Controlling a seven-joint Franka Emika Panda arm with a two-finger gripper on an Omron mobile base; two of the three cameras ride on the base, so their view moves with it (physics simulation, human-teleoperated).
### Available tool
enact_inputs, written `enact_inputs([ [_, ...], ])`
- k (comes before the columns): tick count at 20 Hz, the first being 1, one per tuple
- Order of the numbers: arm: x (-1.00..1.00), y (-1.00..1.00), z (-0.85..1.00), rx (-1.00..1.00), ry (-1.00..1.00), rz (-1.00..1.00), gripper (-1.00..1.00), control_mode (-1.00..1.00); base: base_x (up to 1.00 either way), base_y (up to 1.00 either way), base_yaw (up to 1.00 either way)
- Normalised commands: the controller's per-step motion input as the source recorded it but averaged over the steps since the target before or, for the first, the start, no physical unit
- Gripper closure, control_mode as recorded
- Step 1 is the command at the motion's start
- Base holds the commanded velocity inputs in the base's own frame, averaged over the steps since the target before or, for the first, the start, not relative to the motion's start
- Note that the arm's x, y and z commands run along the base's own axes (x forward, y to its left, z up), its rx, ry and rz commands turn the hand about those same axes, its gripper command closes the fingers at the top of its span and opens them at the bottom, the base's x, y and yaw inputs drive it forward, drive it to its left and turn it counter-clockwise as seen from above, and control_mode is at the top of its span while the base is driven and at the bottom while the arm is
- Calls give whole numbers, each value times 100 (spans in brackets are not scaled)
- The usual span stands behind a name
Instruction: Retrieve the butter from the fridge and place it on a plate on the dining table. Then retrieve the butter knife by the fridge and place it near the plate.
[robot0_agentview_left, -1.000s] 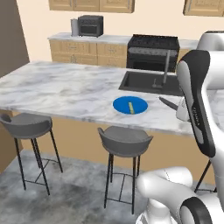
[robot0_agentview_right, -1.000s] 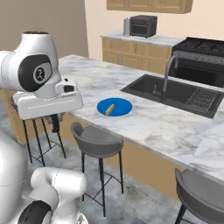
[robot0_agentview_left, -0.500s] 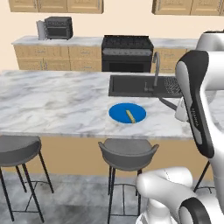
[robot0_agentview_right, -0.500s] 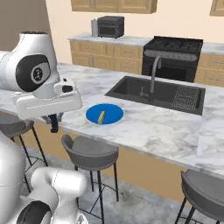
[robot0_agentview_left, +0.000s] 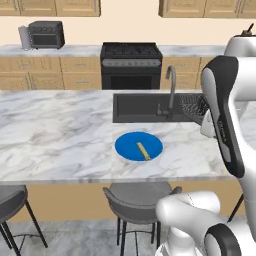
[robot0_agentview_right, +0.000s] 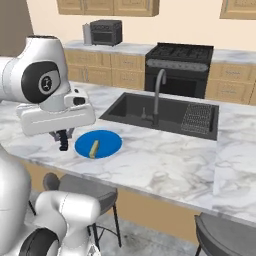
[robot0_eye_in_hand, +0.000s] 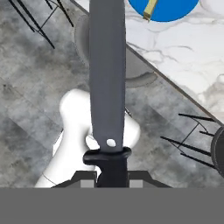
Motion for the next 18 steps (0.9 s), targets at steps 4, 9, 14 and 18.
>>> enact_inputs([
  [4,0,0,0,0,0,0,100,100,61,0,-19],
  [9,75,-9,-33,4,14,-19,100,-100,0,0,0],
  [14,90,-17,-52,8,22,-28,100,-100,0,0,0],
  [18,76,0,-67,1,16,-33,100,-100,0,0,0],
])
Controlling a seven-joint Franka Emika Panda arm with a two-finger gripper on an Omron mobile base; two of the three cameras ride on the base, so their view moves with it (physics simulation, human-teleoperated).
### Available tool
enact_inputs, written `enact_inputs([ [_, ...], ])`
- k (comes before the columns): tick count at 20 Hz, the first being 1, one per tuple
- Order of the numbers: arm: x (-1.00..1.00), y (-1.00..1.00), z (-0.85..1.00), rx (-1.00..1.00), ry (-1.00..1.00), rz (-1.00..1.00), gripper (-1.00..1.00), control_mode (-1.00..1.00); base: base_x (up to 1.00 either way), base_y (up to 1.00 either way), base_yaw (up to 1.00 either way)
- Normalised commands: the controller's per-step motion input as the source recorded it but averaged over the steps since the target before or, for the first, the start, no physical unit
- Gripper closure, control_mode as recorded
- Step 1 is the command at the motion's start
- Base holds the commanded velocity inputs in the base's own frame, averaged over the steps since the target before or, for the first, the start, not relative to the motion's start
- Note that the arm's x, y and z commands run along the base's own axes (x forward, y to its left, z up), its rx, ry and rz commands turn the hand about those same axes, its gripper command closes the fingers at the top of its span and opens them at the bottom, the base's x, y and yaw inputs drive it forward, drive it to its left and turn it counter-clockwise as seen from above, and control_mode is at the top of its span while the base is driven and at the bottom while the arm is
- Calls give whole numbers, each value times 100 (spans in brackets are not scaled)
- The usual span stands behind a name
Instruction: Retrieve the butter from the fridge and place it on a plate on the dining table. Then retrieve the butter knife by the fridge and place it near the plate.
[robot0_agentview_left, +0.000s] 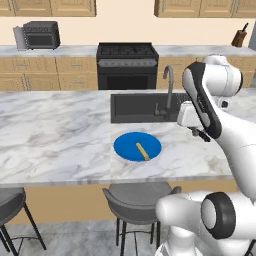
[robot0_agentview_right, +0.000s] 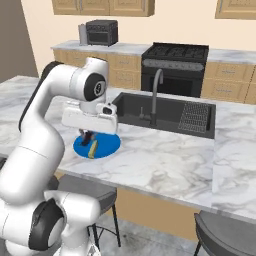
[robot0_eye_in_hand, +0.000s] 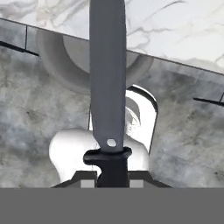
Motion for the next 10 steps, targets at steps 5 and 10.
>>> enact_inputs([
  [5,57,0,-72,0,2,-23,100,-100,0,0,0],
  [10,42,-16,-46,0,1,-3,100,-100,0,0,0],
])
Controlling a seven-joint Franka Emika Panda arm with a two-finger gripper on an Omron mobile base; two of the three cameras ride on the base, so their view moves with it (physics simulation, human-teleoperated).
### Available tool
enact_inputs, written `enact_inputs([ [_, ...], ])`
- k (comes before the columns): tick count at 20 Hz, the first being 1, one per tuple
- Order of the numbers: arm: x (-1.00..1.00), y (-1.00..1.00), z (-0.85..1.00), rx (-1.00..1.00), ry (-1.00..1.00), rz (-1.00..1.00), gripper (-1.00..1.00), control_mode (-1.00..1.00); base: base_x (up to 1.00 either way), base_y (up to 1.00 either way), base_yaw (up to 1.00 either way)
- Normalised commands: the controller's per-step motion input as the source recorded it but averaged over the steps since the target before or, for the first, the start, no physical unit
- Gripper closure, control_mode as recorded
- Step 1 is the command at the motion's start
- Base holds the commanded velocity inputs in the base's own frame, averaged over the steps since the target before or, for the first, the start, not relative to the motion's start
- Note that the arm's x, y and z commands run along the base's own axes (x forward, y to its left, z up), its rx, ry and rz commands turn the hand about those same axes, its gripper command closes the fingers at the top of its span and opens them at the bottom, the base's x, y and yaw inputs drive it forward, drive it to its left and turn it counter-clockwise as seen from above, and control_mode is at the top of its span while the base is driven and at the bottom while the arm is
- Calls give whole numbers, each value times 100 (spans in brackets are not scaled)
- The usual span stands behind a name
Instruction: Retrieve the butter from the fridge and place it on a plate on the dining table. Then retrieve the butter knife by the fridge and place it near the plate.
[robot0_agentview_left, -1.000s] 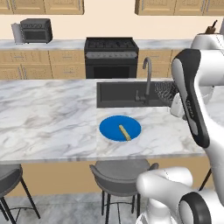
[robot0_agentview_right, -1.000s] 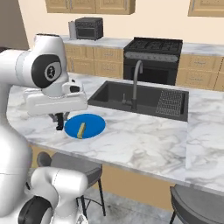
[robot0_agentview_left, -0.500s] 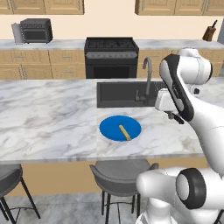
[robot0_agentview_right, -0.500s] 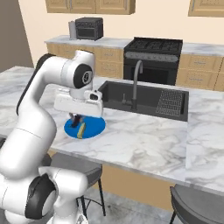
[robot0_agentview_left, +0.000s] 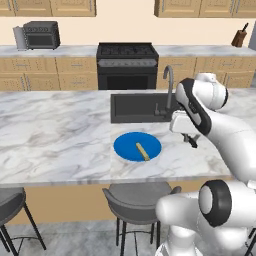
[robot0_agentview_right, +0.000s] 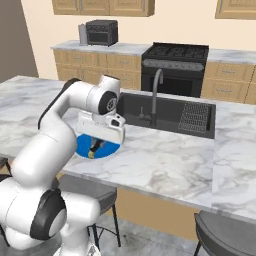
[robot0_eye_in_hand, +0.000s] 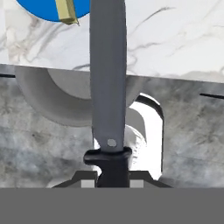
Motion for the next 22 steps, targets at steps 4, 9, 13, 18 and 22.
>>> enact_inputs([
  [4,33,-15,-16,0,0,0,100,-100,0,0,0],
  [9,34,-24,-22,0,2,-2,100,-100,0,0,0],
  [13,27,-6,-44,0,0,-6,100,-100,0,0,0],
  [18,41,-2,-29,0,0,-2,100,-100,0,0,0],
  [22,44,-11,-32,-2,0,0,100,-100,0,0,0],
])
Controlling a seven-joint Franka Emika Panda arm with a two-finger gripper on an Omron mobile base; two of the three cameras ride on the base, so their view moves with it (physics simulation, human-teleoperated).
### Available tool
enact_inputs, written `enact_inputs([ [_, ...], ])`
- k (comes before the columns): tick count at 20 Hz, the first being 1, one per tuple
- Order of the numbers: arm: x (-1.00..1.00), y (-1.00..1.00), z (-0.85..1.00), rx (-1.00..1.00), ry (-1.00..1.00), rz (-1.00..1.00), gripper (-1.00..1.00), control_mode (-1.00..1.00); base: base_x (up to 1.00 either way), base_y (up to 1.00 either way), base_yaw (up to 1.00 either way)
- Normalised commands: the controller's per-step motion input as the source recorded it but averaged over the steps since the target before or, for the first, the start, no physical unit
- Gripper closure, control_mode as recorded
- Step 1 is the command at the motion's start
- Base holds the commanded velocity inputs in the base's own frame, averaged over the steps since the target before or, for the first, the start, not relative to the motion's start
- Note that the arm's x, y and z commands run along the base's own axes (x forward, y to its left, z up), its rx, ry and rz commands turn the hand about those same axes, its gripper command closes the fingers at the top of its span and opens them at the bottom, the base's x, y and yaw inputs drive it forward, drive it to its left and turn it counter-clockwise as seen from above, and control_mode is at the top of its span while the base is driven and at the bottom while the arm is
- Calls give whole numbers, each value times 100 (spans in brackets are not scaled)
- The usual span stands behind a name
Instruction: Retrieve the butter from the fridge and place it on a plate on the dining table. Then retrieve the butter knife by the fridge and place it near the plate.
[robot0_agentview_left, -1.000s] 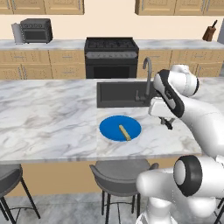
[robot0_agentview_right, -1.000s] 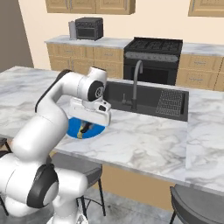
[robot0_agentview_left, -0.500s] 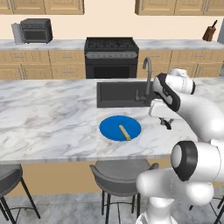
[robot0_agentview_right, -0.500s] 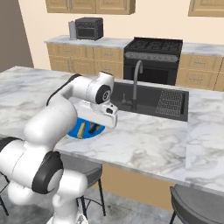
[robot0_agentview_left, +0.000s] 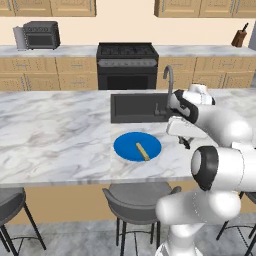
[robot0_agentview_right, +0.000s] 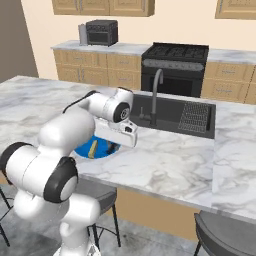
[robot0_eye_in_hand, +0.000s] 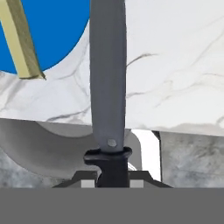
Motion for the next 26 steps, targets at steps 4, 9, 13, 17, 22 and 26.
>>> enact_inputs([
  [4,43,-2,-46,-5,0,0,100,-100,0,0,0],
  [9,45,0,-39,-3,0,0,100,-100,0,0,0],
  [13,55,0,-32,0,-2,0,100,-100,0,0,0],
  [17,54,0,-31,0,-8,0,100,-100,0,0,0],
  [22,45,-3,-30,0,-7,0,100,-100,0,0,0],
  [26,12,-6,-33,0,-5,0,100,-100,0,0,0],
])
